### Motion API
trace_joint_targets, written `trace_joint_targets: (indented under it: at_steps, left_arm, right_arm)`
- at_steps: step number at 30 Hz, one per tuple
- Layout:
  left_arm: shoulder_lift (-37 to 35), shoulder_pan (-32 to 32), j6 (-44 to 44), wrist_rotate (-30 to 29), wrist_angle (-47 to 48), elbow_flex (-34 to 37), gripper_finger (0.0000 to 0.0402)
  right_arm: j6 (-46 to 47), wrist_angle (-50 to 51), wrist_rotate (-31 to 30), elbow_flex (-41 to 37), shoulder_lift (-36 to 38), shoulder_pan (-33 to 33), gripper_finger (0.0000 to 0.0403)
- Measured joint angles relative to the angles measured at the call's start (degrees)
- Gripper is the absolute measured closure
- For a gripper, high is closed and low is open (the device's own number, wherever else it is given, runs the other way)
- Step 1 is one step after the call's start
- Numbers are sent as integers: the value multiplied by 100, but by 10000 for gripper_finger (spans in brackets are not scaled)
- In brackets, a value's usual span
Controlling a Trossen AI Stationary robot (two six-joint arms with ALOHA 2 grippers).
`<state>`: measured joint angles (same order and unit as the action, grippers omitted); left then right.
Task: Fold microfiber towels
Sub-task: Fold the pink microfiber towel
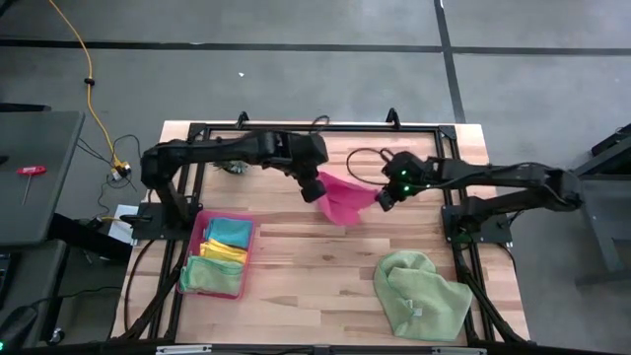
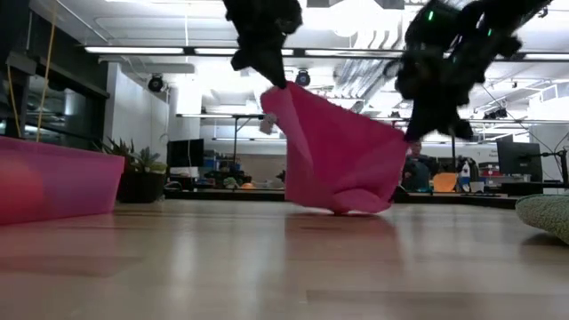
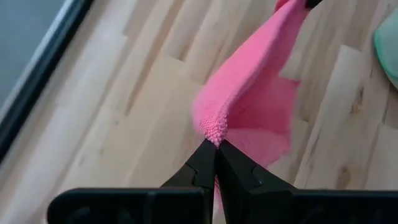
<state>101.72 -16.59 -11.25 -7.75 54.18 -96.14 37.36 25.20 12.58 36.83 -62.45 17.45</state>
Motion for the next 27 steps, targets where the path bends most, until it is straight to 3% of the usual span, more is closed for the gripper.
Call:
trace_joint_targets:
  at_steps: [6, 15, 20, 27]
  left_arm:
    - [-471, -285, 95, -1, 54, 0, 401]
    - [-1059, -663, 59, 16, 49, -2, 401]
    - [-1166, -845, -268, -25, 355, -4, 401]
    - [-877, -782, -864, 254, 1254, 234, 401]
  right_arm:
    - [-496, 1353, -401, 1051, 728, 9, 402]
    - [-1399, 3456, -1082, 2601, 483, 13, 402]
    - [-1314, 3890, -884, 2469, 373, 13, 402]
    - [-933, 3914, -476, 1463, 362, 0, 403]
